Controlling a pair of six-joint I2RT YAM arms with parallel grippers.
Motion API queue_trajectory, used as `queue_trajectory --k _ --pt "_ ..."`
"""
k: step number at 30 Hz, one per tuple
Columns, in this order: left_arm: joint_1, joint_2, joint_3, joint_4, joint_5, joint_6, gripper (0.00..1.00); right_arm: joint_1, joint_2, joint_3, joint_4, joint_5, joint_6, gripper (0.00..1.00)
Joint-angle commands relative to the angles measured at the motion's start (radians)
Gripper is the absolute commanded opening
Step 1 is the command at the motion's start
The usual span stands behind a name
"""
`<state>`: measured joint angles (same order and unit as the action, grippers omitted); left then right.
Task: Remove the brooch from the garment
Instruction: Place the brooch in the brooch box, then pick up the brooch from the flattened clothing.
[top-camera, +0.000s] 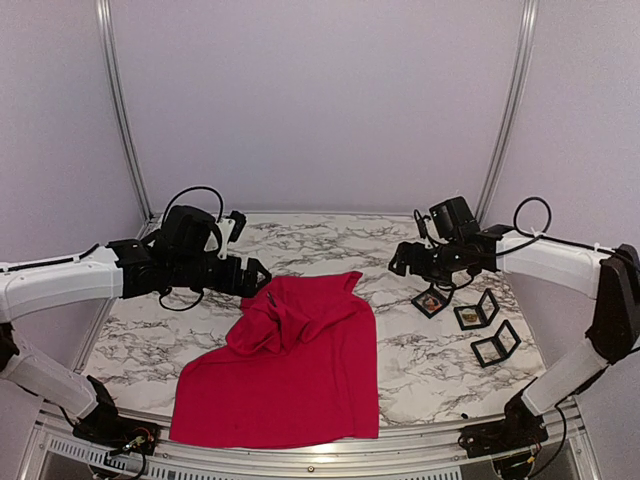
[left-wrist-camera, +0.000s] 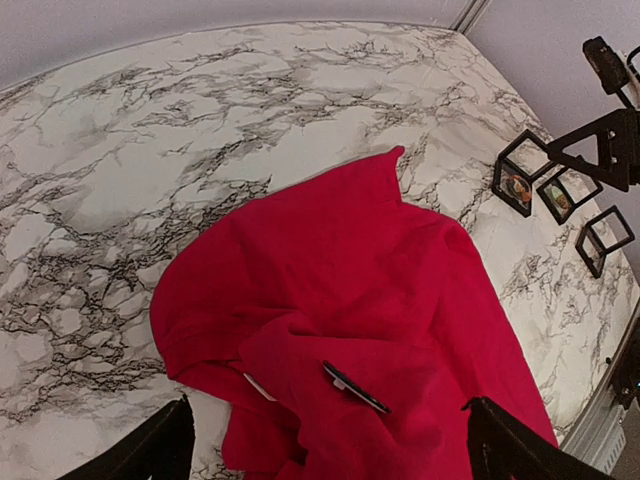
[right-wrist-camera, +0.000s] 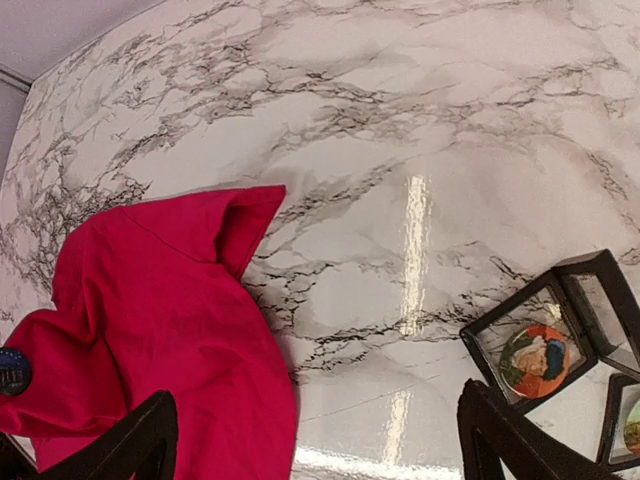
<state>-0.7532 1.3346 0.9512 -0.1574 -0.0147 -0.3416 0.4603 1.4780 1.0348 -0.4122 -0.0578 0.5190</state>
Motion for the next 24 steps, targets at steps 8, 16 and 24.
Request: queue_trajectory --k 8,16,24 --pt "0.011 0.107 0.087 -0.109 0.104 -0.175 0.89 0.253 0.179 0.211 0.145 0.03 -0.073 0.93" --pt "0.013 0.19 0.172 -0.177 0.122 -0.209 0.71 0.341 0.275 0.32 0.144 0.038 -0.124 0.91" --pt "0.023 0.281 0.279 -0.289 0.115 -0.24 0.48 0.348 0.26 0.273 0.183 0.034 -0.118 0.89"
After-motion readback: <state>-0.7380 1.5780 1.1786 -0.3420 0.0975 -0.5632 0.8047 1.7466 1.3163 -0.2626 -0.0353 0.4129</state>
